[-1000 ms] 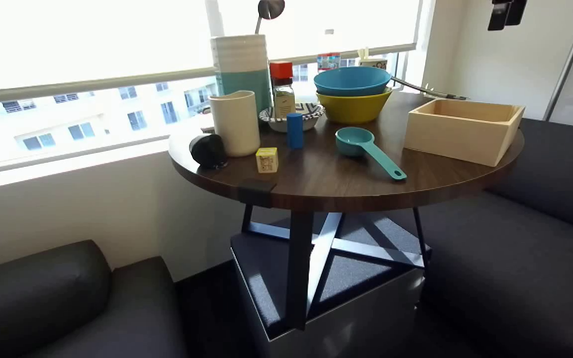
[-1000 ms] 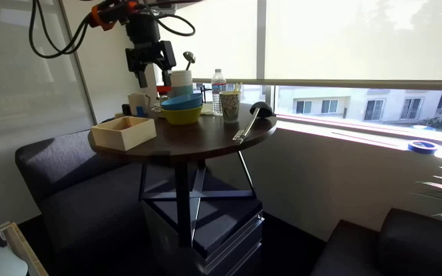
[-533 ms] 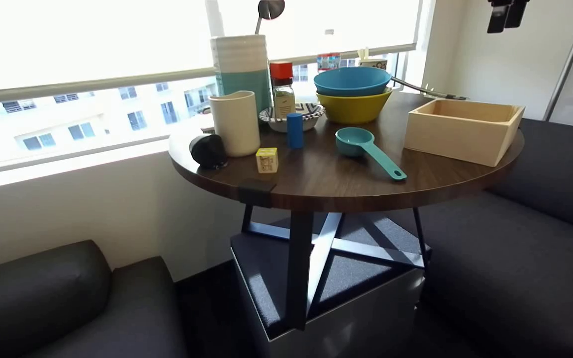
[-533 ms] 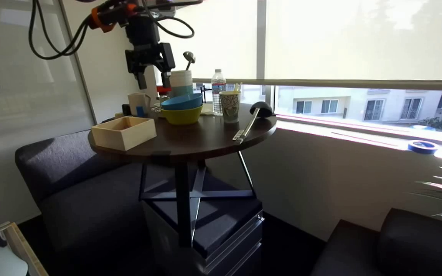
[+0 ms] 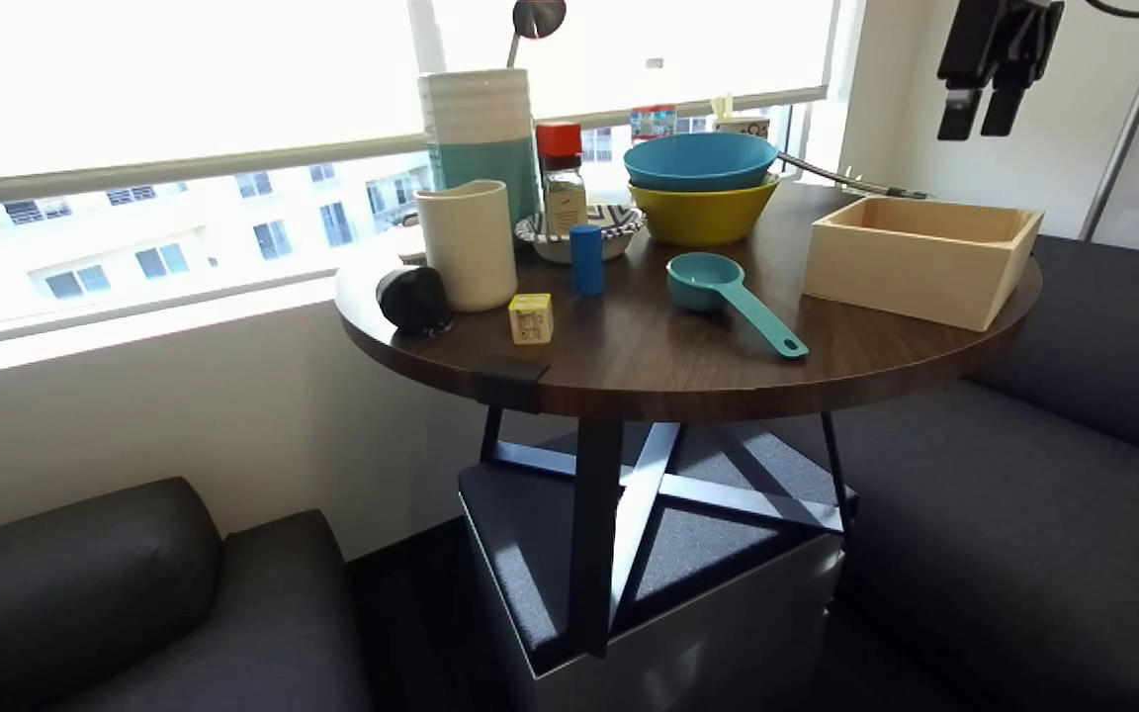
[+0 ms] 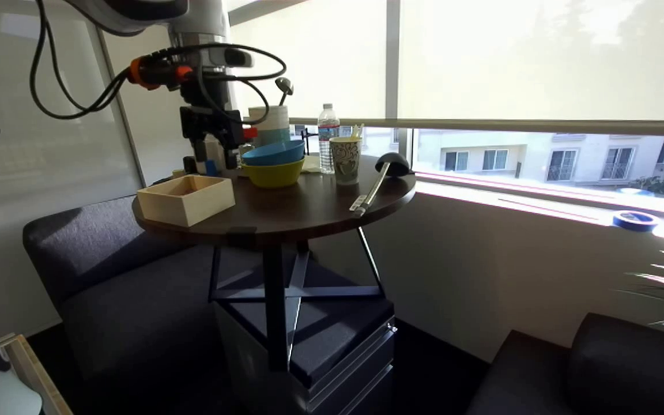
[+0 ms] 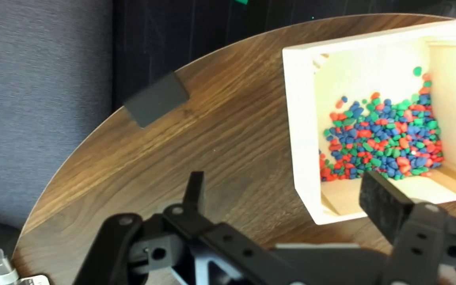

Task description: Pick up the square wooden box and pour some of the substance into the blue measuring spoon on the table, put the square wooden box on the table

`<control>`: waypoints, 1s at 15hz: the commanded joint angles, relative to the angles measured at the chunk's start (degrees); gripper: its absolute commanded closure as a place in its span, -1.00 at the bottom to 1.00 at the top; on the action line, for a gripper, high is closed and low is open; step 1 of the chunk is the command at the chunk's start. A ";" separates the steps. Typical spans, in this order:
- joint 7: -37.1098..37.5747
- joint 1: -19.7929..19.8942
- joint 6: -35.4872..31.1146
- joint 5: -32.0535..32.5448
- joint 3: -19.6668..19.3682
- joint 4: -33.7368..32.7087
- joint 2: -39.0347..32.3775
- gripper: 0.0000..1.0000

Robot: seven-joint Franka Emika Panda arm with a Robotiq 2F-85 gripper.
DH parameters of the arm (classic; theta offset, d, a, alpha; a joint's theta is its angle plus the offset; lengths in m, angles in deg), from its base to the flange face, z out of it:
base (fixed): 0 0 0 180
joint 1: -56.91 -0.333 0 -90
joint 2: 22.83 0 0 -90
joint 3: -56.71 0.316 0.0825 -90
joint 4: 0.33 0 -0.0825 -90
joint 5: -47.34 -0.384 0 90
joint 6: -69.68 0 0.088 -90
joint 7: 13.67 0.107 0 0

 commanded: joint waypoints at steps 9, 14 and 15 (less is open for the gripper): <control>0.54 0.16 -10.03 -6.07 -1.34 11.14 2.99 -1.00; 1.49 0.45 -9.54 -6.47 -1.58 11.54 1.22 -1.00; 1.49 0.34 -9.37 -6.70 -1.64 11.50 0.89 -1.00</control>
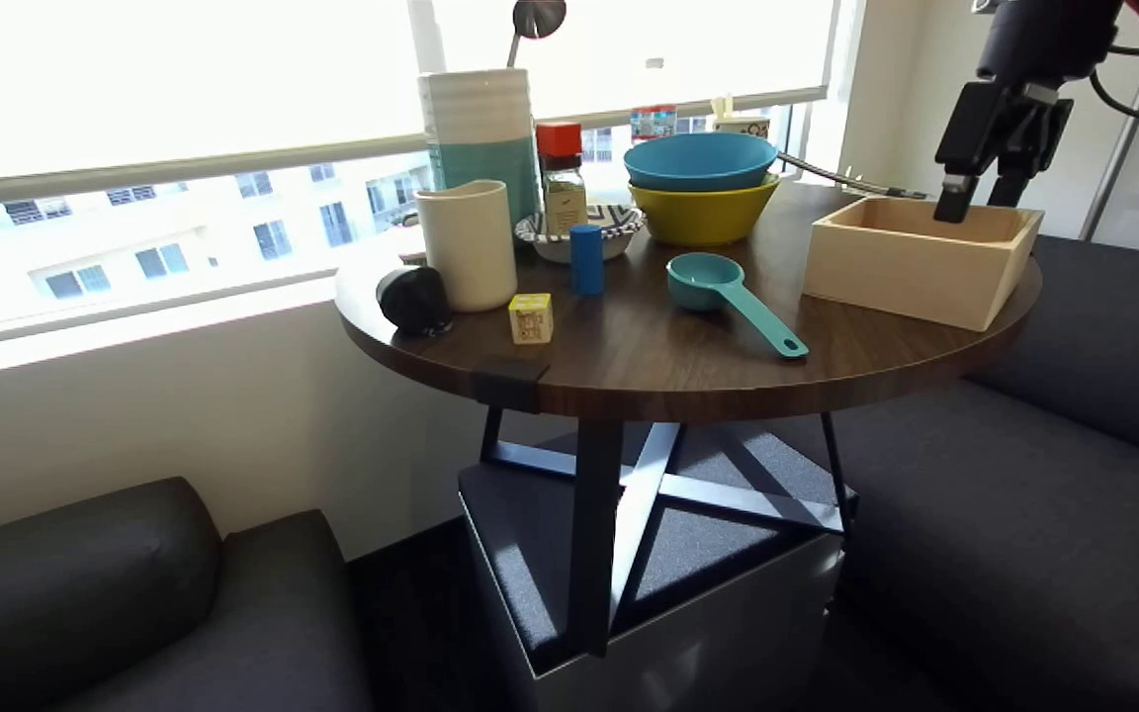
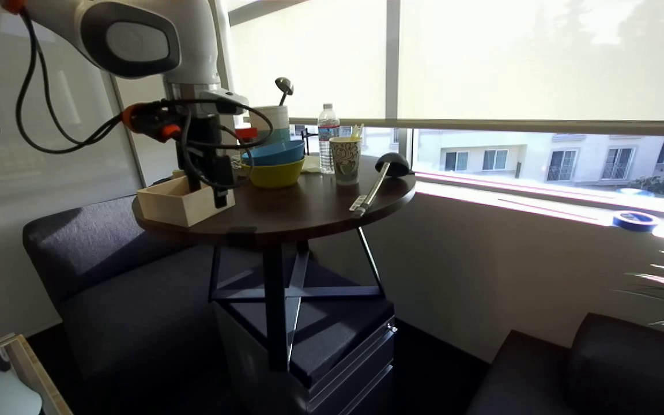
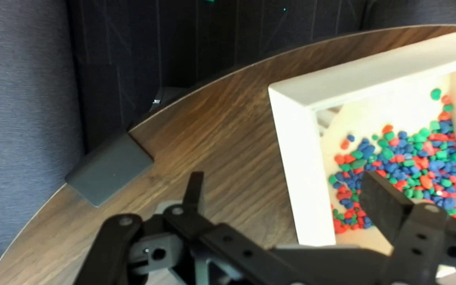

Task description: Pick up the square wooden box and pour some of the substance into the blue measuring spoon on the table, put the square wooden box on the table

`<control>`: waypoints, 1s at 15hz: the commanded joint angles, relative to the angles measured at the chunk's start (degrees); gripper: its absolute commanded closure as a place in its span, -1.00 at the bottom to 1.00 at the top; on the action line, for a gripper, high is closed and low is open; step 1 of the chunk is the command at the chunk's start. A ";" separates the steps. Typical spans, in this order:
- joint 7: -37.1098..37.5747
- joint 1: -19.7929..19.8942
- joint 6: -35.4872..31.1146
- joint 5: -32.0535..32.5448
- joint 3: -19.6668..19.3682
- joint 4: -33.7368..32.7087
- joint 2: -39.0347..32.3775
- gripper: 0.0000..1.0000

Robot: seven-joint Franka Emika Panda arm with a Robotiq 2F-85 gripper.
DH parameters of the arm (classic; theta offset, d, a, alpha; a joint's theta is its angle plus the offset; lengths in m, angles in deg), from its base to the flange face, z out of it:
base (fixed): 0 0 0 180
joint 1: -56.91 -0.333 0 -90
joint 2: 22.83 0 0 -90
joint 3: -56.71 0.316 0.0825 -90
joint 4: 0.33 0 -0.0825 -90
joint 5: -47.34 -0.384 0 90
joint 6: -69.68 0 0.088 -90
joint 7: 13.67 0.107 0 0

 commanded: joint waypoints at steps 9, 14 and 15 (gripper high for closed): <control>3.07 0.45 1.02 -2.91 0.35 -0.22 -3.03 -0.04; 3.48 0.41 0.70 -4.12 0.12 -0.39 -3.47 0.65; 3.46 0.42 0.63 -4.42 0.09 -0.43 -3.54 0.81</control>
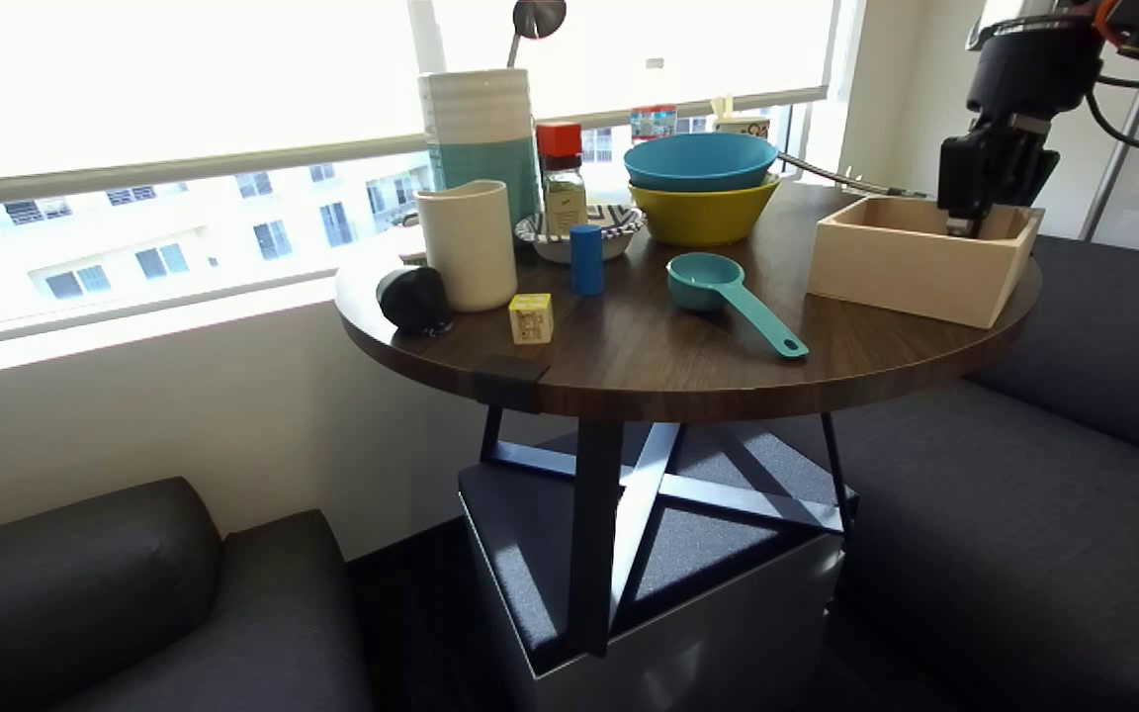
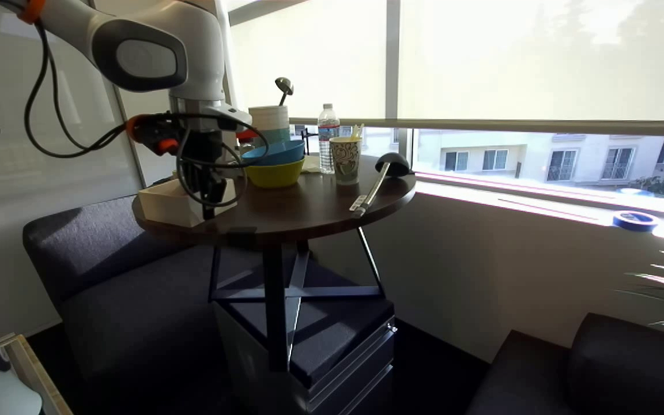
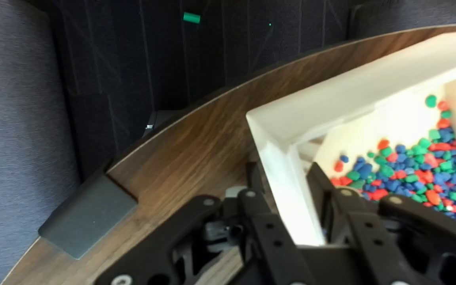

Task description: Pick up the square wooden box and pour some of the substance into the blue measuring spoon on the table, put the square wooden box on the table

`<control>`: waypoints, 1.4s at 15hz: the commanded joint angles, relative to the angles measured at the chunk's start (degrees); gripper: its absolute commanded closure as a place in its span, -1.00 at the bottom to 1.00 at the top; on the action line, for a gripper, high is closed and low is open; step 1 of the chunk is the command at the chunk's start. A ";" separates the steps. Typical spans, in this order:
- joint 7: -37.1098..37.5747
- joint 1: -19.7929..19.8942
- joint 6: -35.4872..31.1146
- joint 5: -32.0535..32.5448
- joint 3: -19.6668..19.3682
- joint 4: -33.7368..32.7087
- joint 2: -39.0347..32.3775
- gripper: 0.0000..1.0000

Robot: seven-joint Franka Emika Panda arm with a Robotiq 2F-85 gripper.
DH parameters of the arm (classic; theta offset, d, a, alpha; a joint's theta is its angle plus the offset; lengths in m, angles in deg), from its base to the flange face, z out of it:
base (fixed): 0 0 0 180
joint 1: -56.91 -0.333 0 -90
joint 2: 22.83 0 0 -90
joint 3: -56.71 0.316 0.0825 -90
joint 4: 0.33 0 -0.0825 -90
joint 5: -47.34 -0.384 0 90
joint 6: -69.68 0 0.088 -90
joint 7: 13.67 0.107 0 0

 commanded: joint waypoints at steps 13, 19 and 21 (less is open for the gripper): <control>2.91 0.83 2.51 0.44 2.21 -3.10 -0.74 0.97; 11.54 0.70 10.18 9.32 7.69 -8.82 -1.41 0.97; 13.16 0.19 13.34 12.15 9.52 -11.01 -1.96 0.97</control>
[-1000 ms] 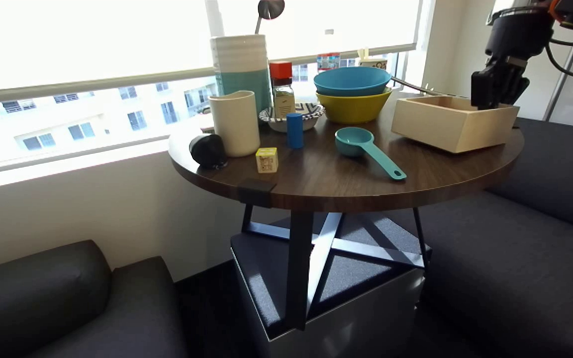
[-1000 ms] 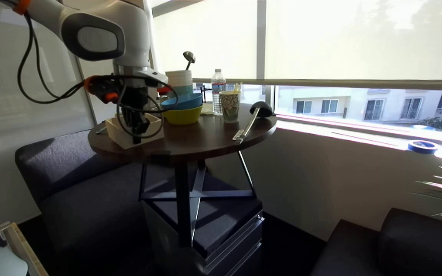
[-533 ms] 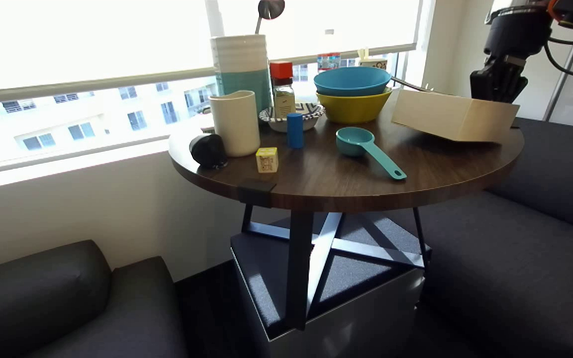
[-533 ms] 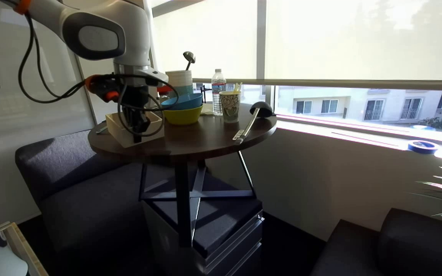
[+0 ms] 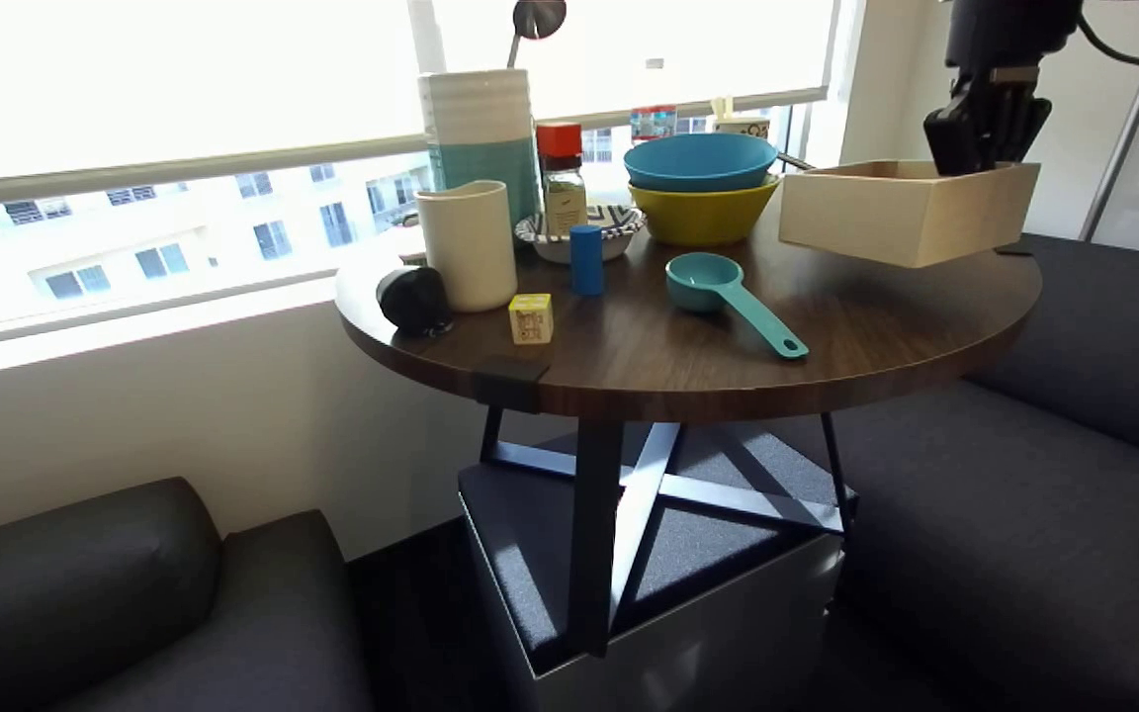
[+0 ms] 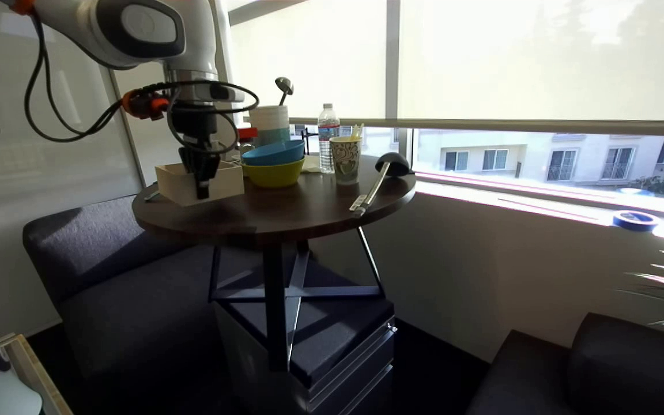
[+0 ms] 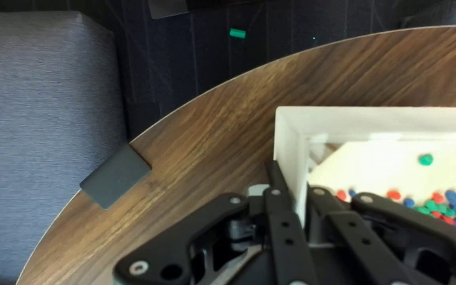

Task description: Pick up the square wooden box and pour some of the substance into the blue measuring spoon on the table, put the square wooden box on the table

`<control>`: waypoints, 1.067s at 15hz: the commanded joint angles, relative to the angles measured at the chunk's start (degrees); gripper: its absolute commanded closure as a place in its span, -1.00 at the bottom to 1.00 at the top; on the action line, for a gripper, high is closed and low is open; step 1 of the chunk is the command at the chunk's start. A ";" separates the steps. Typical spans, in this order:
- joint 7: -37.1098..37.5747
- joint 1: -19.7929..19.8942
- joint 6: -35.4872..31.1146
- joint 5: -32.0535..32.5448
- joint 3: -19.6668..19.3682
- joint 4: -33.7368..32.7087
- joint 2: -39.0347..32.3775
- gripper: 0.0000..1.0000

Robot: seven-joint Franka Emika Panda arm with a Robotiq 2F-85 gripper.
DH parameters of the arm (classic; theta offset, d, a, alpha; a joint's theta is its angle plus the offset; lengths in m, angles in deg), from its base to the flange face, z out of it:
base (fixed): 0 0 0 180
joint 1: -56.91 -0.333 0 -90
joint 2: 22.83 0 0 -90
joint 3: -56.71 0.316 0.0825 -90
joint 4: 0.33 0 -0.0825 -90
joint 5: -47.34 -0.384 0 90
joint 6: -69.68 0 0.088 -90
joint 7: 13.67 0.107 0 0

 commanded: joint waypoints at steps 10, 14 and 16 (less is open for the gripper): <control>3.56 -5.11 10.23 19.91 12.07 -11.08 -5.62 0.97; 3.67 -6.56 9.43 20.29 11.68 -9.65 -5.25 0.88; 3.66 -6.58 9.42 20.27 11.45 -9.55 -5.41 0.88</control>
